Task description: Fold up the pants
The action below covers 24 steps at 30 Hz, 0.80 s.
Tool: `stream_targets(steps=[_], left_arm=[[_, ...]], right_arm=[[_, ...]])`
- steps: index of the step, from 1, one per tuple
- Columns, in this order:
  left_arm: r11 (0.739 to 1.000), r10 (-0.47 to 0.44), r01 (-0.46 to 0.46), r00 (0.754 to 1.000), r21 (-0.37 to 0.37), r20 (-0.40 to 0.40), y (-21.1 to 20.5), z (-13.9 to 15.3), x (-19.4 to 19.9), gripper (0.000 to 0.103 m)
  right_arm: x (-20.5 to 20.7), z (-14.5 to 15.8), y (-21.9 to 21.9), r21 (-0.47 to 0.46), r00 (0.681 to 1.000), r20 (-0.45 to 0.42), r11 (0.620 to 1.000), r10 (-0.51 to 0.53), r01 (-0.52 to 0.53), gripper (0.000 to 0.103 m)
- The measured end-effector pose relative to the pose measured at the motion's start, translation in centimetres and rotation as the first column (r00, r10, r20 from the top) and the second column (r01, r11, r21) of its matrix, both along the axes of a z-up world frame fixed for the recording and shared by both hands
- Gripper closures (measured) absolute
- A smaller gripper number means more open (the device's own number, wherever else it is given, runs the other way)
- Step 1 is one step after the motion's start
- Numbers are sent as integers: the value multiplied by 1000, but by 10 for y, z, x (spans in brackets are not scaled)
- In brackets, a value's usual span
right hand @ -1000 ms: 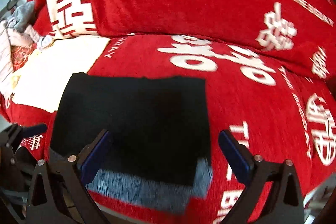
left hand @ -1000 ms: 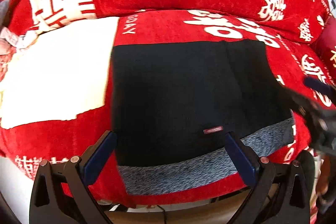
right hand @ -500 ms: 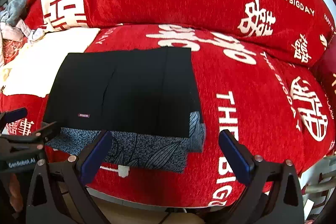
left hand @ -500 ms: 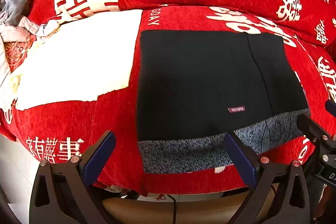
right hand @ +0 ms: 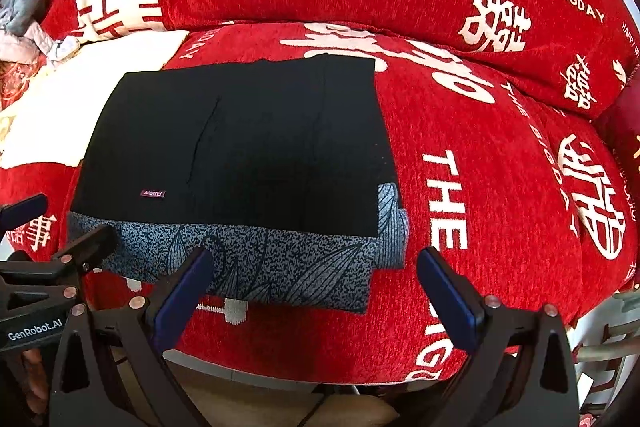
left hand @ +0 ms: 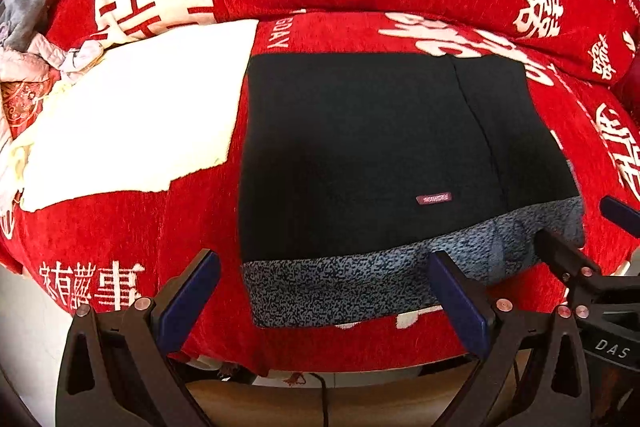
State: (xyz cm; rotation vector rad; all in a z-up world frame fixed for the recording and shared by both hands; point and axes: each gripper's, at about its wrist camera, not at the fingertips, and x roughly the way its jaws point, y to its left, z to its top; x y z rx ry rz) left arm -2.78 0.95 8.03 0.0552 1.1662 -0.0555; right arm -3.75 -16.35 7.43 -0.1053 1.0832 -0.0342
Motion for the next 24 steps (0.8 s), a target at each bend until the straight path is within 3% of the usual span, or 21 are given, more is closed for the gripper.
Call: stream_targets(steps=[24], left_arm=[[1000, -2, 2, 999, 0, -41, -7, -5, -3, 0]], right_arm=[[0, 2, 1, -1, 1000, 0, 1000, 5, -5, 1]])
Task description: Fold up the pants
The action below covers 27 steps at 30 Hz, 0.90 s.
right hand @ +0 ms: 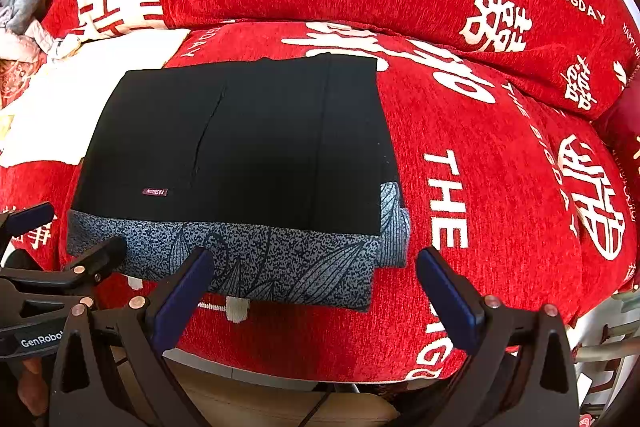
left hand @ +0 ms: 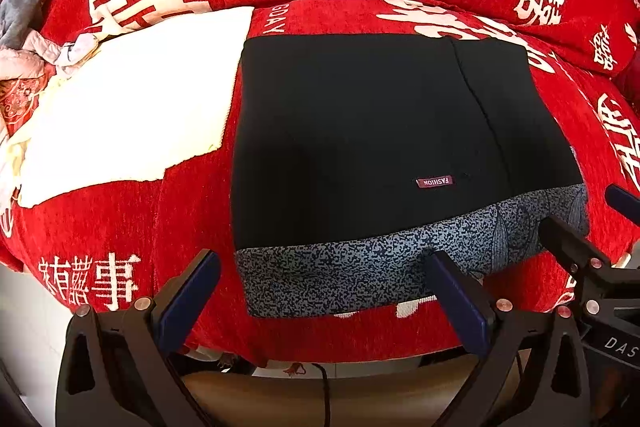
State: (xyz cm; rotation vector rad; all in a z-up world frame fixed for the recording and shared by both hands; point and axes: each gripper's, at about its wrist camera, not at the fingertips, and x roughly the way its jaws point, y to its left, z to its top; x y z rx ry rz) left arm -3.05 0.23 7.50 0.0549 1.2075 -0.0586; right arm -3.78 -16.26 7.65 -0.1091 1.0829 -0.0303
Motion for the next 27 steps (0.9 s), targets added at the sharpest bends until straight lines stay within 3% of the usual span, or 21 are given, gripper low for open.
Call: stream_targets(steps=[27], left_arm=[[999, 12, -12, 1000, 34, 0, -4, 2, -4, 0]], right_arm=[[0, 0, 1, 0, 1000, 0, 1000, -2, 2, 1]])
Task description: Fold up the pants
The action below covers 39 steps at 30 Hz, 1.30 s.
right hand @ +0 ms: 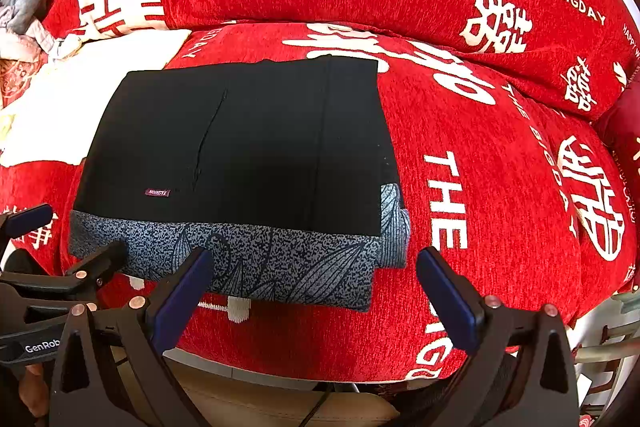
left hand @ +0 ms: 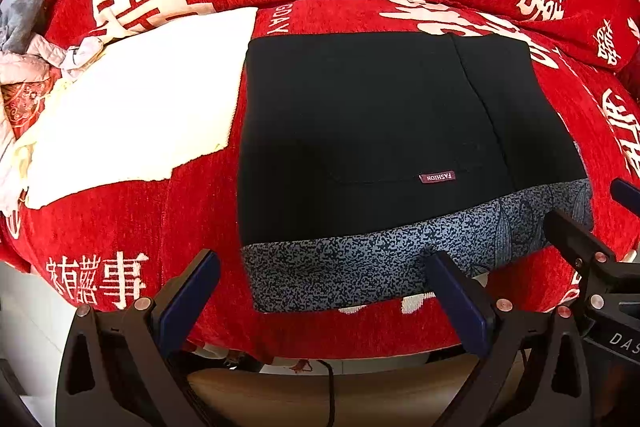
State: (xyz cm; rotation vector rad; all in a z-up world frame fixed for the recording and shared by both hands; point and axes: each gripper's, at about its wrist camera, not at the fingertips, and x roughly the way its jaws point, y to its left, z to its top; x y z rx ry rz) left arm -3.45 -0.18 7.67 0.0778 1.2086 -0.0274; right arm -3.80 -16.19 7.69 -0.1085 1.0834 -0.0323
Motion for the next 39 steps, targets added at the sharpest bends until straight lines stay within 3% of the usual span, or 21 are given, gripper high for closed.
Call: stream_targets(steps=[6, 39], left_arm=[[1000, 5, -5, 1000, 17, -16, 0, 0, -4, 0], [996, 12, -12, 1000, -84, -1, 17, 2, -9, 0]], right_arm=[[0, 1, 0, 0, 1000, 1, 1000, 1, -1, 1], [-6, 6, 6, -21, 1000, 18, 1000, -11, 11, 1]])
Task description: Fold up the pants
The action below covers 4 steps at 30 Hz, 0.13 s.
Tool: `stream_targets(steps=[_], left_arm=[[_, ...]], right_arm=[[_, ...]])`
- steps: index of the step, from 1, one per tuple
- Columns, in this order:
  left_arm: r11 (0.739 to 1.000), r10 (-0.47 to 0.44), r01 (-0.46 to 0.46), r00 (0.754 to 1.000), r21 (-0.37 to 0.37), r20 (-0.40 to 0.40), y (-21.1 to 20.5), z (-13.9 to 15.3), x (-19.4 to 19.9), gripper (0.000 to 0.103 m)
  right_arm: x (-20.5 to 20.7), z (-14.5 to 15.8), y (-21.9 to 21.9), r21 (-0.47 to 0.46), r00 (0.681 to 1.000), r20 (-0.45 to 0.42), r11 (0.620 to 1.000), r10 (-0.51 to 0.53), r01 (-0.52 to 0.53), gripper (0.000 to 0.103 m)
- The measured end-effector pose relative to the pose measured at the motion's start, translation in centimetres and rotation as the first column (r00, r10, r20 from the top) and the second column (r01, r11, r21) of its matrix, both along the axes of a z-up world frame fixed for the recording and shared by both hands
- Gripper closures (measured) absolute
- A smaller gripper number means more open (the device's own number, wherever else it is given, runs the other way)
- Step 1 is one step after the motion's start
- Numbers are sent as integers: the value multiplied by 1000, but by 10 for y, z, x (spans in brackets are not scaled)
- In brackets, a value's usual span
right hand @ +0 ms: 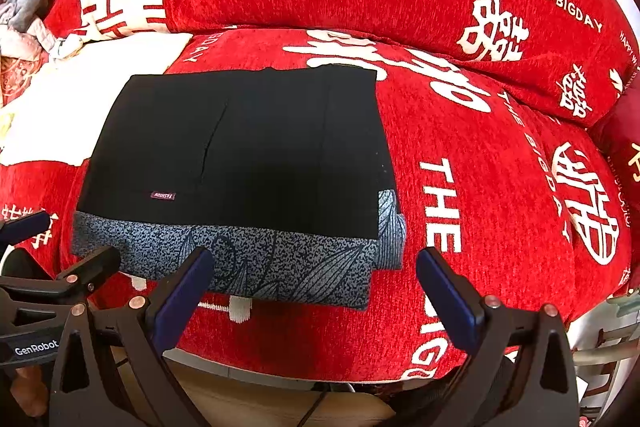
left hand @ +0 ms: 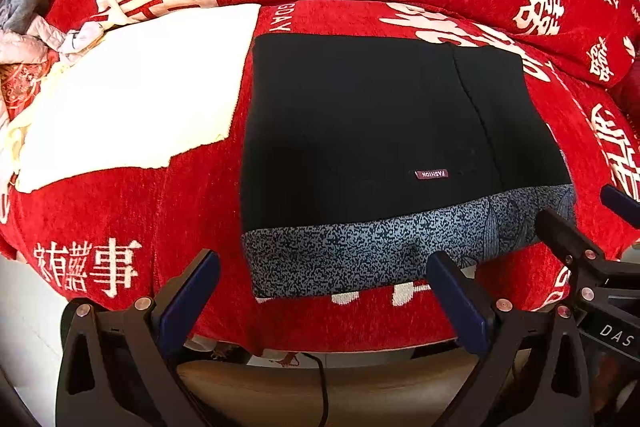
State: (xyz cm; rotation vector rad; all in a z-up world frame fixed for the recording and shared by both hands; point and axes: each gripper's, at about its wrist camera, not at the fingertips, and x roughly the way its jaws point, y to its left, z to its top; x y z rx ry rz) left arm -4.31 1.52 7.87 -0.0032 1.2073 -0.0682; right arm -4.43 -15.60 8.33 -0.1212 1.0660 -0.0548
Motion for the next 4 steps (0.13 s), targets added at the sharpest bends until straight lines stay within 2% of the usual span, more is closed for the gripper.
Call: stream_targets(steps=[4], left_arm=[[1000, -5, 5, 1000, -21, 7, 4, -15, -12, 0]], right_arm=[[-18, -18, 0, 27, 999, -32, 999, -28, 29, 1]])
